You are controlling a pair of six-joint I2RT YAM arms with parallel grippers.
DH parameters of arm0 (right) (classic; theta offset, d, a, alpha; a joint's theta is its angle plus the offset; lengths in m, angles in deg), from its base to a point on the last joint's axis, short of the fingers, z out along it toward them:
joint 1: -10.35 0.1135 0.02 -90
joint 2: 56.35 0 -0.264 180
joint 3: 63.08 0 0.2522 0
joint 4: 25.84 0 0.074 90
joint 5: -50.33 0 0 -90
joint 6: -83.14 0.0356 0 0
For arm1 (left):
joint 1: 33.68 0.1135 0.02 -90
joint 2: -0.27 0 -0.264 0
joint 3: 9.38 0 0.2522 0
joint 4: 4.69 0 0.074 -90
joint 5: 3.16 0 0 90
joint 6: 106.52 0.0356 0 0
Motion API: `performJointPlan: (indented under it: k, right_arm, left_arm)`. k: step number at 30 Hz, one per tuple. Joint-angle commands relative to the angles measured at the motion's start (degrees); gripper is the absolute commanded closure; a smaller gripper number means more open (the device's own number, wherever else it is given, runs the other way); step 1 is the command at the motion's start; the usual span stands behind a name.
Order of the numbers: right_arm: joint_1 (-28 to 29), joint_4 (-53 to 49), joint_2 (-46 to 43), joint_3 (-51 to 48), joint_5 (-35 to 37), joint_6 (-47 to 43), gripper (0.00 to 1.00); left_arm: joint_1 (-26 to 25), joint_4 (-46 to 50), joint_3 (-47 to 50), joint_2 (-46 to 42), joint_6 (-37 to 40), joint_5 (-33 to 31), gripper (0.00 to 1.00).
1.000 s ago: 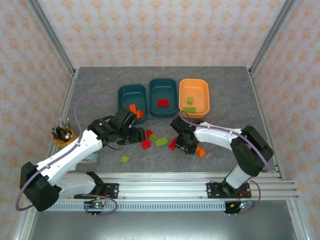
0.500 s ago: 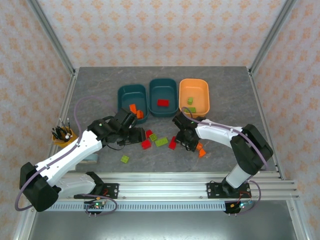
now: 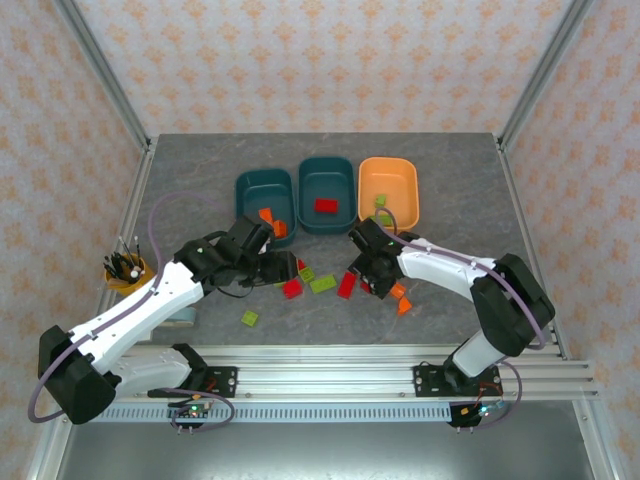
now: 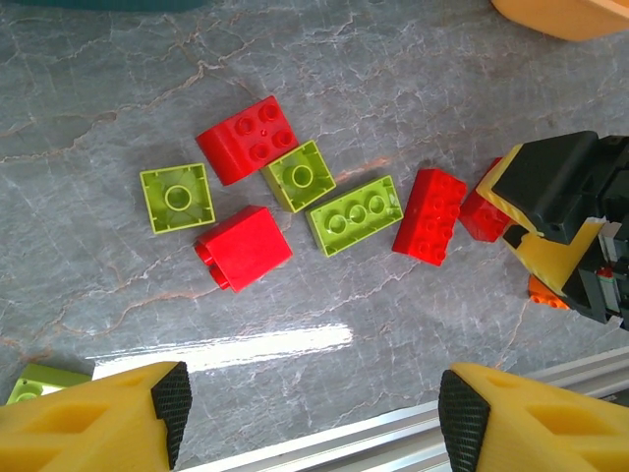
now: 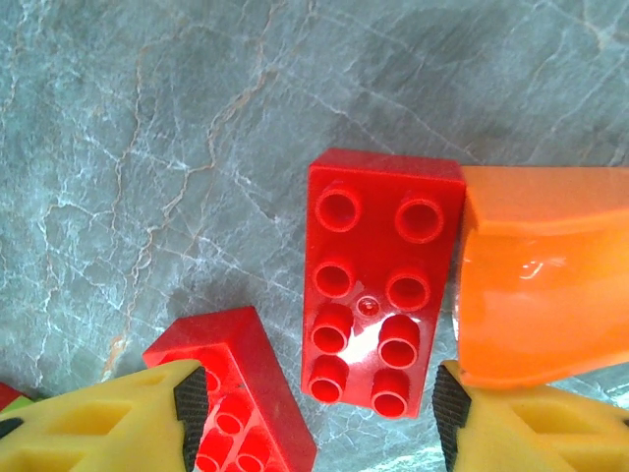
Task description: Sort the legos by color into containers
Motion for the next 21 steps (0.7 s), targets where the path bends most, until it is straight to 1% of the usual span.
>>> performJointPlan:
  k: [1, 5, 7, 13, 21]
  right_arm:
    - [0.0, -2.1, 0.3, 0.0, 3.1, 3.9, 0.37]
    - [0.0, -2.1, 2.6, 0.8, 2.5, 5.1, 0.38]
    - [0.2, -4.1, 3.8, 1.8, 3.6, 5.6, 0.40]
    - [0.2, -3.7, 6.1, 2.5, 5.4, 5.5, 0.44]
    - [0.2, -2.9, 9.0, 3.9, 6.1, 4.1, 0.61]
  left_arm:
    - [-0.3, -1.3, -1.8, -1.2, 0.5, 0.0, 0.29]
    - [-0.3, -2.0, -1.7, -1.4, 0.4, 0.0, 0.29]
    - [-0.3, -2.0, -1.9, -1.2, 0.4, 0.1, 0.29]
    - [-0.3, -2.3, -2.0, -1.4, 0.4, -0.1, 0.29]
    - [-0.4, -3.8, -0.8, -2.8, 0.1, 1.2, 0.27]
